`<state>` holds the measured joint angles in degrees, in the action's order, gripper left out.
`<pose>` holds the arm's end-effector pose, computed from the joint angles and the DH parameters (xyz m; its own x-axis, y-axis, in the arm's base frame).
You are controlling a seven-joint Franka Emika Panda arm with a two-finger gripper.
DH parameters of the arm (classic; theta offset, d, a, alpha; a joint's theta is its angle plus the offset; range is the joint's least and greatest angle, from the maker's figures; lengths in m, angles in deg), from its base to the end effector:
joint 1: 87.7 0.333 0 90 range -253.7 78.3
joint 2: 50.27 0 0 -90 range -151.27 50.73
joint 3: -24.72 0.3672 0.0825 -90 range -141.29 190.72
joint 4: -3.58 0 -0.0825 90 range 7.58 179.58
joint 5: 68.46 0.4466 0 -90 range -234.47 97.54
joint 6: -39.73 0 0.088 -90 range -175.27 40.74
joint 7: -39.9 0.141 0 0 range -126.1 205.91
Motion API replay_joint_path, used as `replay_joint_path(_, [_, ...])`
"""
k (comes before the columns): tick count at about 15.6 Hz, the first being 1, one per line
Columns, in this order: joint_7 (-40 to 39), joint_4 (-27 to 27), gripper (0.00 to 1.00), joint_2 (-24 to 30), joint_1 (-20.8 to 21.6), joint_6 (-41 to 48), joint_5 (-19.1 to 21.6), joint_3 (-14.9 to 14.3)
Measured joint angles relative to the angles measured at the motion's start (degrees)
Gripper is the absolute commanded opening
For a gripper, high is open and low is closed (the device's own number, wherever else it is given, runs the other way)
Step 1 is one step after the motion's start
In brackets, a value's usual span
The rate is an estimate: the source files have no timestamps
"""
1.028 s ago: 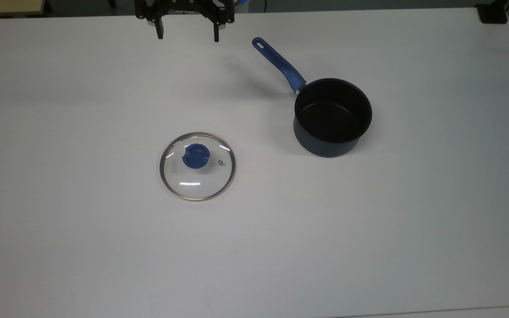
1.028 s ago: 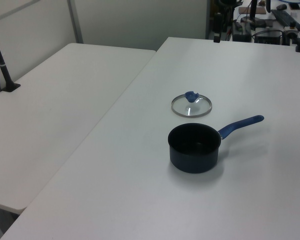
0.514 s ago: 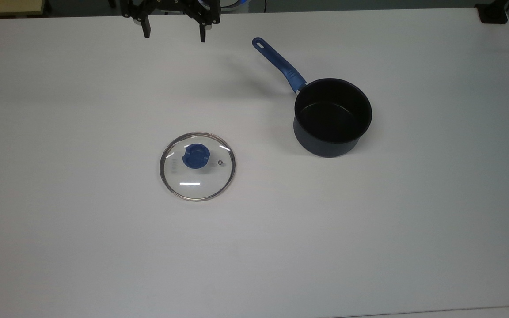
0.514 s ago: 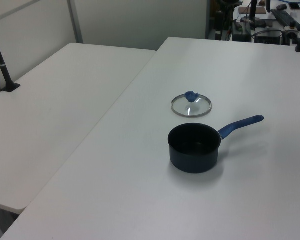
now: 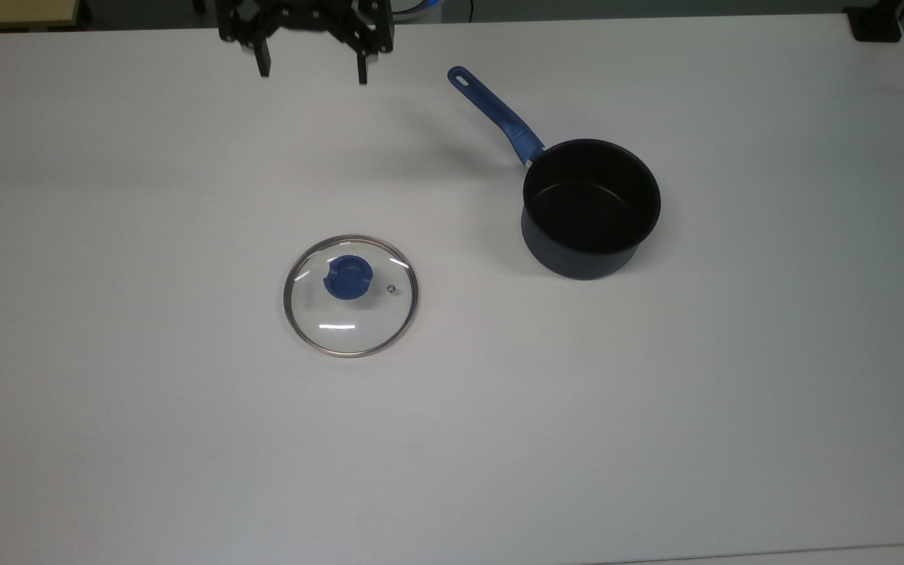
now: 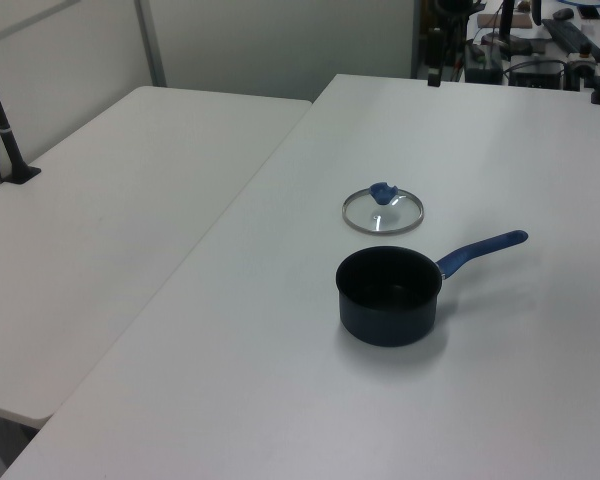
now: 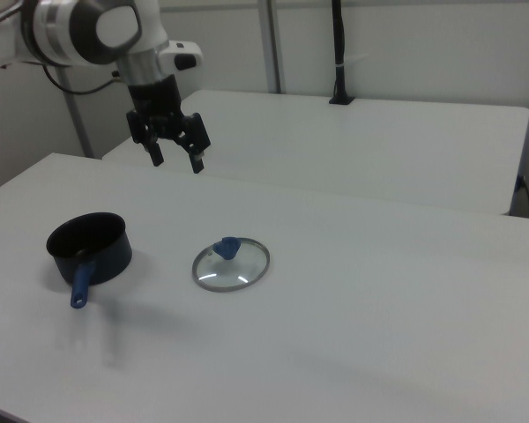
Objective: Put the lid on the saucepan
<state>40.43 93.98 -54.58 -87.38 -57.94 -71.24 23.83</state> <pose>0.6568 -0.0124 0.6024 0.9986 -0.0126 0.0519 -0.0151 -0.9987 0.0490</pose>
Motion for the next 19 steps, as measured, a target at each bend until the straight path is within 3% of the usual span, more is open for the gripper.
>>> replay_joint_path(12, [7.2, 0.48, 1.0, -16.46, -0.17, -14.44, 0.01, 0.06])
replay_joint_path(19, [9.97, 0.56, 0.95, -22.25, -0.15, -19.85, 0.0, 0.13])
